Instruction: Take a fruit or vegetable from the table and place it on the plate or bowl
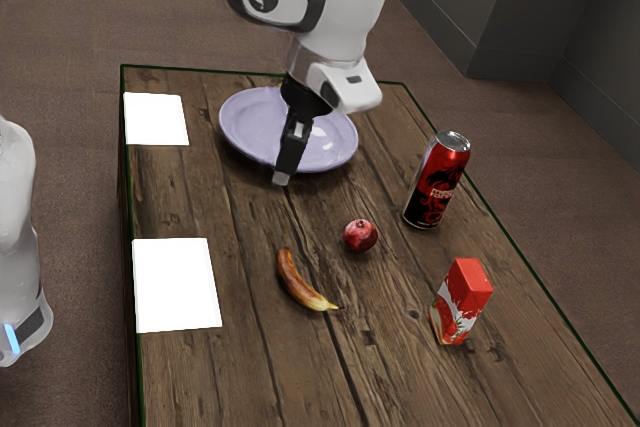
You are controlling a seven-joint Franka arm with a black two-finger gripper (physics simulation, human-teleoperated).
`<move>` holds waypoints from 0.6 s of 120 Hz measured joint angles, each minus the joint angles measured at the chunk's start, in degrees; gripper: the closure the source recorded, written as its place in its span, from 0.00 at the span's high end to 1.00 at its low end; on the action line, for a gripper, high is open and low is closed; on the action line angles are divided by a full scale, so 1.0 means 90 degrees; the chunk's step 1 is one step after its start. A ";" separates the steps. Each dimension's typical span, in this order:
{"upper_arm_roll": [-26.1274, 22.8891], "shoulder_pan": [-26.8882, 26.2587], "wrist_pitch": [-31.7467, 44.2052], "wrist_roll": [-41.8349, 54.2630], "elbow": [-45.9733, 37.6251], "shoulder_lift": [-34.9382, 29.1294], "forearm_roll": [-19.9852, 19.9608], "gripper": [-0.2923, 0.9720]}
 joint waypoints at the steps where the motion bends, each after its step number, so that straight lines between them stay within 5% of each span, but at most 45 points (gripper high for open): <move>1: -0.0012 -0.0001 -0.0024 0.0017 0.0056 0.0043 0.0010 0.75; 42: 0.0068 -0.0520 -0.0909 0.1584 0.0760 0.0898 0.0192 0.75; 58: 0.0116 -0.1275 -0.0492 0.2326 0.0207 -0.0017 0.0153 0.75; 72: 0.0267 -0.1498 0.0512 0.2850 -0.0354 -0.0150 0.0102 0.75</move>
